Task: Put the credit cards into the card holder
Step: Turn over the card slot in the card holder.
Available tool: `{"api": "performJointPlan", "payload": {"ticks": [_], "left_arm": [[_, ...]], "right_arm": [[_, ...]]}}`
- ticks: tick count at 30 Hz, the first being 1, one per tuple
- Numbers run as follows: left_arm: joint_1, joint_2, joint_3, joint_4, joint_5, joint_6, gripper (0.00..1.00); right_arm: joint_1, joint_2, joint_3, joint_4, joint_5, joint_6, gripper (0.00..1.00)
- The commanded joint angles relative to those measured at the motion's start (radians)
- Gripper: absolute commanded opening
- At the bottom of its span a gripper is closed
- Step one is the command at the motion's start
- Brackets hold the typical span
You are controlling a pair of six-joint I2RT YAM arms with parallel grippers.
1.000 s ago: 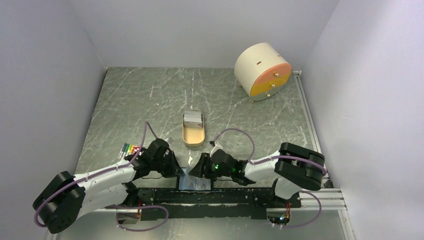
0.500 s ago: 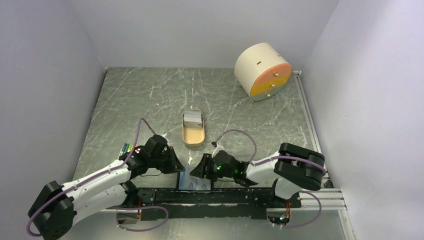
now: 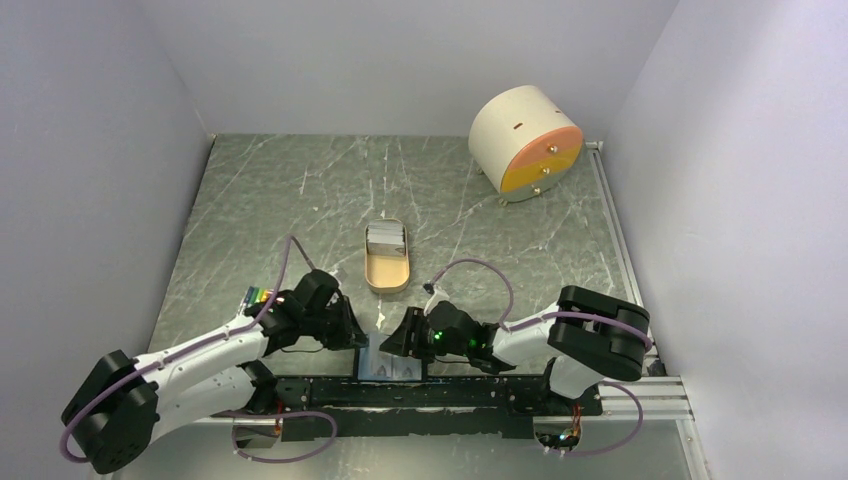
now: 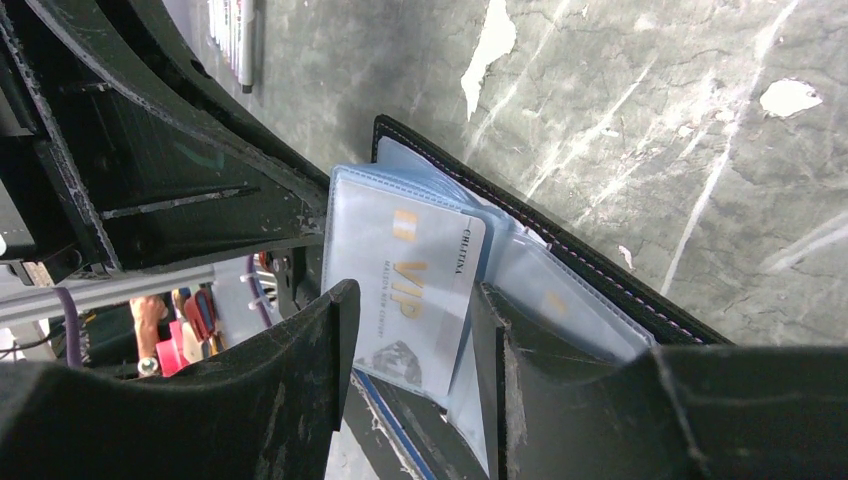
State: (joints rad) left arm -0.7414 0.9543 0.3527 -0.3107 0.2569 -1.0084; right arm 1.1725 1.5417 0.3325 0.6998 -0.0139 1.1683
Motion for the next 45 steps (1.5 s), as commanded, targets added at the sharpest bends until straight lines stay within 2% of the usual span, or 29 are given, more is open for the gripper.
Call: {"api": "performJointPlan", "payload": {"ticks": [1,7,12,20,24,30,33,38,45], "left_arm": [[-0.004,0.021,0.031,0.051,0.072,0.025,0.19],[-0.011,0.035,0.059,0.025,0.072,0.035,0.22],[-0.022,0.055,0.076,0.032,0.087,0.045,0.25],[-0.044,0.1,0.096,0.065,0.1,0.037,0.26],[-0.061,0.116,0.115,0.066,0.091,0.028,0.26],[-0.085,0.14,0.153,0.047,0.076,0.031,0.26],[-0.091,0.137,0.152,0.067,0.085,0.015,0.26],[-0.099,0.143,0.157,0.055,0.073,0.014,0.27],[-0.113,0.159,0.147,0.08,0.074,0.004,0.26]], "right_arm": [[-0.006,0.01,-0.013,0.009,-0.005,-0.007,0.49],[-0.005,-0.039,0.001,-0.048,0.007,-0.044,0.52],[-0.006,-0.081,-0.001,-0.071,0.019,-0.071,0.61],[-0.004,-0.192,-0.011,-0.182,0.081,-0.075,0.63],[-0.002,-0.28,-0.017,-0.258,0.123,-0.08,0.63],[0.0,-0.406,-0.012,-0.32,0.139,-0.109,0.56],[0.017,-0.411,0.005,-0.329,0.13,-0.107,0.57],[0.064,-0.373,0.072,-0.48,0.204,-0.126,0.62],[0.108,-0.311,0.141,-0.544,0.227,-0.152,0.62]]}}
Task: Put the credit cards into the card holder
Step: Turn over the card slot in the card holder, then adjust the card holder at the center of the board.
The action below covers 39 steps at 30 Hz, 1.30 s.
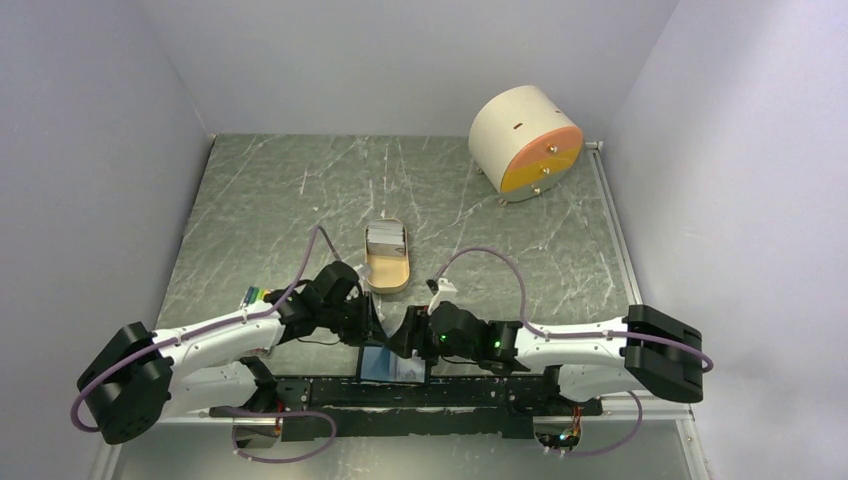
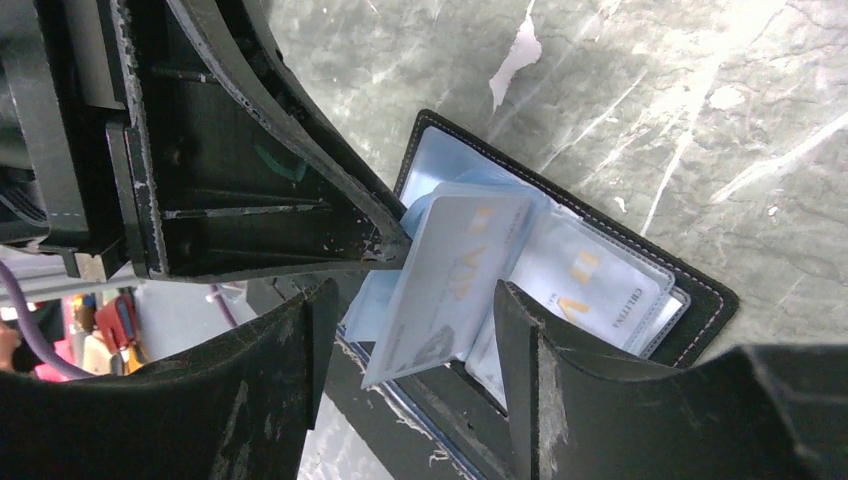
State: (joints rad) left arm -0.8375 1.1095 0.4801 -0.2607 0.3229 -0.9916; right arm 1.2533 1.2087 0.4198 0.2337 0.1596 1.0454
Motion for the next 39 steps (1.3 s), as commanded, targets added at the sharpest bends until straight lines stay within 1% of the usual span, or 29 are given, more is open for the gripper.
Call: {"api": "performJointPlan", "payload": {"ticks": [1,6,14,18,21,23,24,25,28,30,32,35,37,39], "left_arm": [[-0.019,0.004,0.02,0.031,0.008,-0.013,0.26],[-0.023,0.008,0.022,0.032,0.003,-0.015,0.26],[-0.028,0.02,0.008,0.032,-0.01,-0.024,0.25],[-0.028,-0.008,0.019,-0.033,-0.069,-0.038,0.26],[-0.027,-0.036,0.044,-0.132,-0.159,-0.03,0.3],[-0.026,-0.041,0.043,-0.163,-0.184,-0.02,0.38],[-0.026,-0.04,0.036,-0.165,-0.187,-0.022,0.43],[-0.026,-0.036,0.027,-0.16,-0.177,-0.022,0.45],[-0.028,-0.025,-0.014,-0.132,-0.159,-0.03,0.51],[-0.028,-0.027,-0.041,-0.102,-0.145,-0.035,0.53],[-0.028,-0.023,-0.062,-0.073,-0.129,-0.036,0.54],[-0.029,0.008,-0.06,-0.075,-0.124,-0.034,0.52],[-0.032,0.016,-0.061,-0.07,-0.131,-0.033,0.49],[-0.032,0.016,-0.076,-0.041,-0.129,-0.042,0.44]], "right_arm": [[0.034,0.031,0.066,-0.096,0.061,-0.033,0.62],[0.07,0.049,0.095,-0.17,0.113,-0.037,0.6],[0.084,0.049,0.088,-0.23,0.159,-0.034,0.56],[0.087,0.043,0.104,-0.333,0.214,-0.025,0.55],[0.086,0.007,0.074,-0.416,0.27,-0.001,0.55],[0.086,-0.037,0.024,-0.406,0.299,0.008,0.55],[0.086,-0.061,0.001,-0.395,0.309,0.013,0.55],[0.087,-0.083,-0.019,-0.38,0.311,0.017,0.55],[0.086,-0.138,-0.034,-0.343,0.315,0.005,0.55],[0.086,-0.154,-0.02,-0.352,0.312,0.012,0.56],[0.086,-0.148,-0.008,-0.374,0.297,0.056,0.57],[0.086,-0.116,-0.012,-0.395,0.26,0.148,0.59],[0.086,-0.093,-0.039,-0.349,0.232,0.179,0.59],[0.085,-0.064,-0.069,-0.293,0.213,0.196,0.6]]}}
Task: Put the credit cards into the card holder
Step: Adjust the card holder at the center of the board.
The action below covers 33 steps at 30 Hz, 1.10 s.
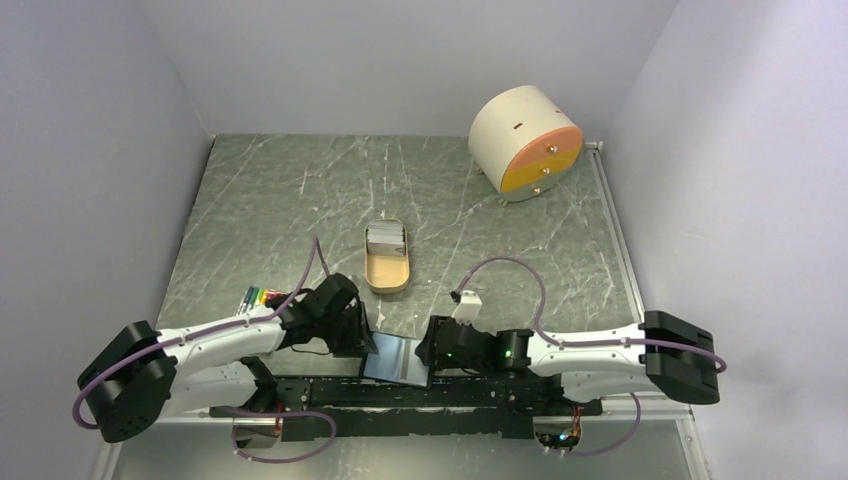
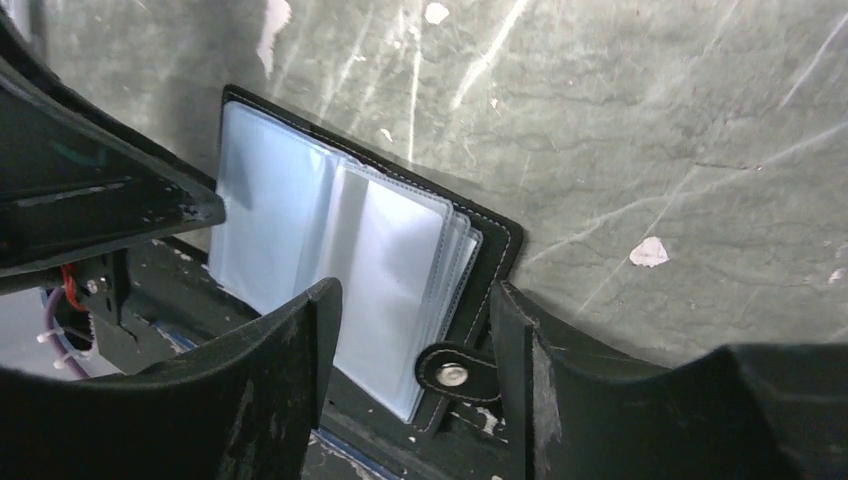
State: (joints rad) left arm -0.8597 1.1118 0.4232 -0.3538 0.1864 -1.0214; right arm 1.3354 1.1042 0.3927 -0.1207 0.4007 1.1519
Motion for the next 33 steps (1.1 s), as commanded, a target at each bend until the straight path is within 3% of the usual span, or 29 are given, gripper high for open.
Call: {"api": "performJointPlan", "payload": {"ticks": [1,6,13,19,25,28,33], "left_arm": [[-0.01,0.014,-0.029,0.072,0.012,-0.02,0.41],[-0.01,0.014,-0.066,0.161,0.037,-0.054,0.29],[0.05,0.067,-0.032,0.188,0.025,-0.003,0.3],[0.172,0.112,0.06,0.161,0.053,0.094,0.28],[0.176,-0.027,0.13,0.053,-0.001,0.105,0.36],[0.176,-0.142,0.146,0.005,-0.05,0.103,0.41],[0.176,-0.334,0.174,-0.057,-0.143,0.138,0.54]], "right_arm": [[0.003,0.054,-0.048,0.08,-0.024,0.091,0.6],[-0.01,0.083,-0.031,0.143,0.01,0.016,0.53],[-0.176,0.135,-0.038,0.236,-0.041,-0.138,0.48],[-0.265,0.172,0.036,0.188,-0.077,-0.249,0.5],[-0.293,0.035,0.157,0.057,-0.035,-0.453,0.62],[-0.308,-0.025,0.215,0.083,-0.034,-0.64,0.67],[-0.363,0.066,0.356,0.118,-0.057,-0.926,0.73]]}}
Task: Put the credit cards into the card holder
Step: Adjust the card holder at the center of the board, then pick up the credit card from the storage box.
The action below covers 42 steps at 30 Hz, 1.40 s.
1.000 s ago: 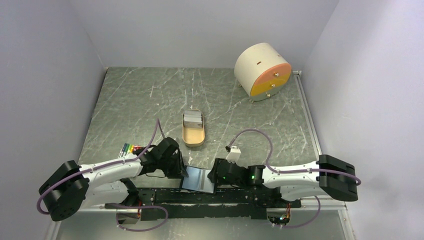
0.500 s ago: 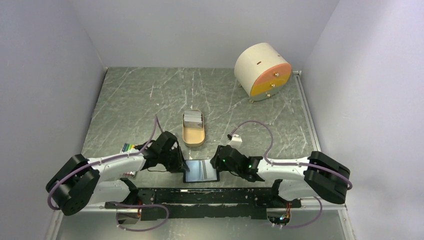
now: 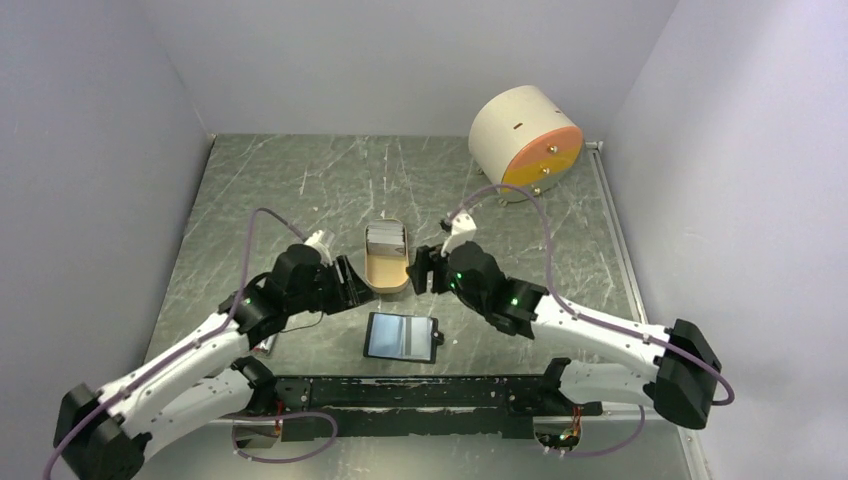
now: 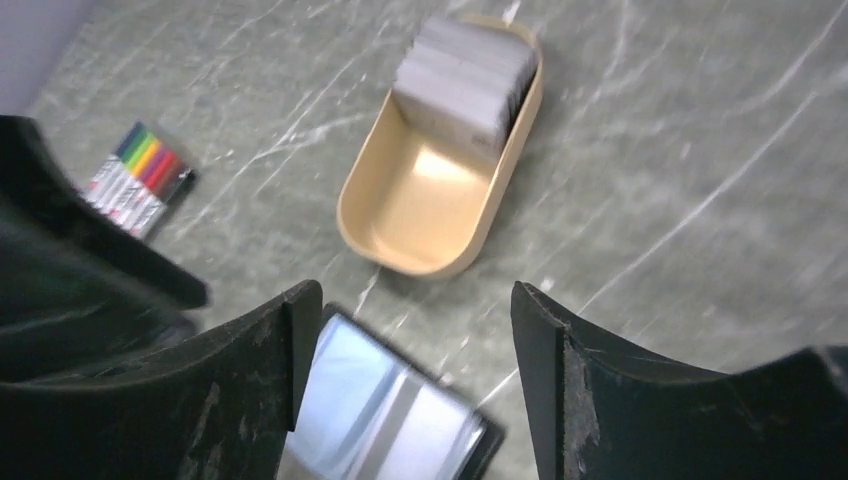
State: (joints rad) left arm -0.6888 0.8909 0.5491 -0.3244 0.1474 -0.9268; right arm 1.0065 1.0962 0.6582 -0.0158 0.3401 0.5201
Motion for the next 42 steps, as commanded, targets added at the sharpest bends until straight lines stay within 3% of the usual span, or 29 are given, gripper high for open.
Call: {"api": "performJointPlan", "payload": {"ticks": [1,4,12,20,27,31,42], "left_arm": [[0.005,-0.136,0.062,-0.106,-0.123,0.058,0.67],[0.005,-0.18,0.107,-0.175,-0.156,0.101,0.99],[0.005,-0.303,0.195,-0.332,-0.259,0.177,0.99],[0.005,-0.505,0.222,-0.404,-0.414,0.189,0.99],[0.005,-0.647,0.183,-0.397,-0.454,0.165,0.99],[0.005,-0.643,0.191,-0.414,-0.468,0.157,0.99],[0.005,-0.638,0.19,-0.422,-0.471,0.153,0.99]], "right_arm": [[-0.042,0.11,0.13,0.01,-0.003,-0.35,0.73],[-0.06,0.225,0.229,0.017,-0.011,-0.493,0.74],[-0.118,0.499,0.416,0.068,-0.137,-0.801,0.76],[-0.13,0.742,0.57,0.017,-0.231,-0.997,0.76],[-0.129,0.808,0.569,0.054,-0.232,-1.131,0.76],[-0.128,0.844,0.585,0.071,-0.138,-1.179,0.76],[-0.129,0.913,0.624,0.083,-0.134,-1.229,0.7]]}}
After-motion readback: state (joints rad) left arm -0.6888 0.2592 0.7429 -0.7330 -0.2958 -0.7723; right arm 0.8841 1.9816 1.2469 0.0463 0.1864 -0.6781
